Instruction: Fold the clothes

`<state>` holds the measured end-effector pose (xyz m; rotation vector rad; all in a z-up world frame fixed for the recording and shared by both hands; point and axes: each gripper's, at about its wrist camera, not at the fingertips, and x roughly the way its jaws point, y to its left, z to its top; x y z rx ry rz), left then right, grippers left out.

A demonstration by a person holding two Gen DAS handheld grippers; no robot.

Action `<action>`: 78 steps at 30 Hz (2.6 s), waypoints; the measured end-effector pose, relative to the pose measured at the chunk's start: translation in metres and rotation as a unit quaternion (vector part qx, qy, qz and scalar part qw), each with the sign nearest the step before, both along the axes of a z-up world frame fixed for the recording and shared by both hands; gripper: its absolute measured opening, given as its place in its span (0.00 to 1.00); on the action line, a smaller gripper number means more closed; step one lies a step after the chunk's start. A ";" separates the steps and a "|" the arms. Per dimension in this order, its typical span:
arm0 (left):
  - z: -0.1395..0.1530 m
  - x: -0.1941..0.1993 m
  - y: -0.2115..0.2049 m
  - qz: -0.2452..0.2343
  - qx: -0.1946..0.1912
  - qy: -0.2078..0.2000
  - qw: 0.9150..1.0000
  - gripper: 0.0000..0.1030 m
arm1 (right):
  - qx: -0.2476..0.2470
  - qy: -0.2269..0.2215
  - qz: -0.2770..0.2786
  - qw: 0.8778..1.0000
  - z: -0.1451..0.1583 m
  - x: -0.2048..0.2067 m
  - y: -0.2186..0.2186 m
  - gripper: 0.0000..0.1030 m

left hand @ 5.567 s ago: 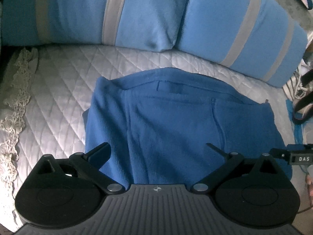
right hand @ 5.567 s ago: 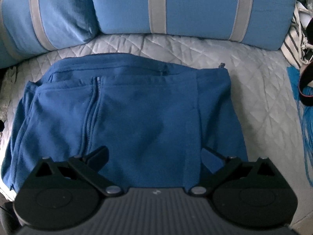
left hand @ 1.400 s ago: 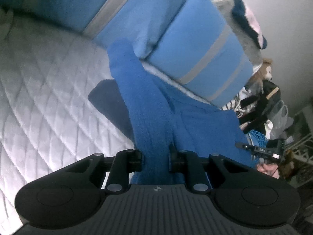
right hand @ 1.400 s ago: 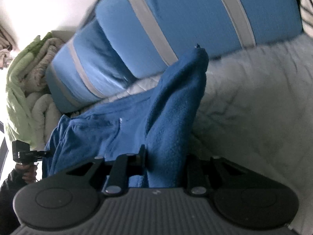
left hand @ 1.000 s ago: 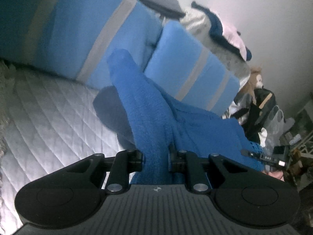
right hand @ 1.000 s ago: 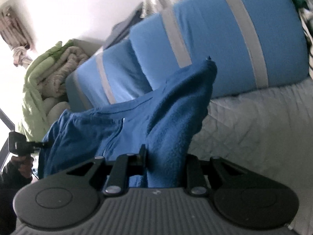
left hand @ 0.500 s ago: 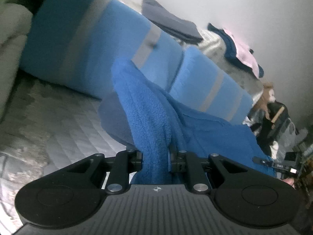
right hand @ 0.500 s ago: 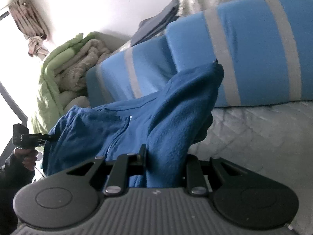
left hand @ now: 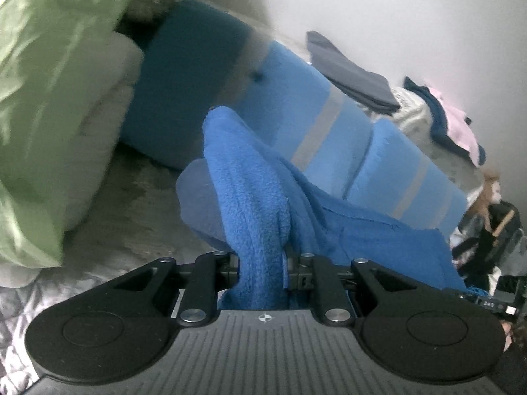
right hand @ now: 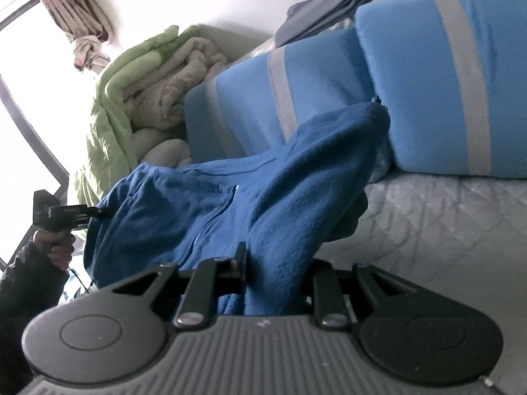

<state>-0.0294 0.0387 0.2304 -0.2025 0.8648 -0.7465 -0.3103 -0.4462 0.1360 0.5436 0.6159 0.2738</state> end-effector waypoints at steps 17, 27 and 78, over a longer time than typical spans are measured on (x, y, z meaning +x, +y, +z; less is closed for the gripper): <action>-0.013 0.024 0.003 0.077 0.111 -0.044 0.990 0.92 | -0.028 0.054 -0.016 0.998 -0.032 0.045 0.022 1.00; -0.010 0.020 -0.006 0.077 0.146 -0.049 0.985 0.94 | -0.055 0.067 -0.039 0.995 -0.037 0.037 0.016 1.00; -0.034 -0.044 -0.163 -0.067 0.175 -0.051 0.981 0.94 | -0.086 0.090 -0.102 0.987 -0.009 -0.041 -0.078 1.00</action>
